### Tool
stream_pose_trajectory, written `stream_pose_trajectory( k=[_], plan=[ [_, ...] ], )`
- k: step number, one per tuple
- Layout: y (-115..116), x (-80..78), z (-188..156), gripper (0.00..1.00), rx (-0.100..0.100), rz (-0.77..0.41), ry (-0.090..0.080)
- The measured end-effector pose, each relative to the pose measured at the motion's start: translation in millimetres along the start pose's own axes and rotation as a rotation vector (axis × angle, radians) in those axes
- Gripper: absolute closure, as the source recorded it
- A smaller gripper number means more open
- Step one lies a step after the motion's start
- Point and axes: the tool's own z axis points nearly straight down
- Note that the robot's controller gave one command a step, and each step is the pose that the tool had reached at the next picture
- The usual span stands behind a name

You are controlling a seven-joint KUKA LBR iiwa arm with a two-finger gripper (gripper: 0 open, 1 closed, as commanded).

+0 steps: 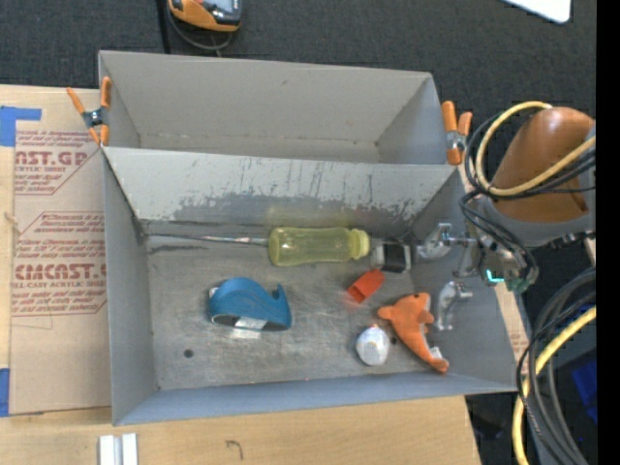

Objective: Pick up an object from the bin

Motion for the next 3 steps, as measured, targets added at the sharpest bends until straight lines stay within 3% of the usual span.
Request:
stream_pose_trajectory(
  k=[1,2,3],
  plan=[
    [0,-2.0,-4,0.00,0.002,-0.001,-0.007],
    [16,10.3,66,1.00,0.012,-0.495,-0.025],
    [19,10.4,70,0.00,0.008,-0.495,-0.032]
  ],
)
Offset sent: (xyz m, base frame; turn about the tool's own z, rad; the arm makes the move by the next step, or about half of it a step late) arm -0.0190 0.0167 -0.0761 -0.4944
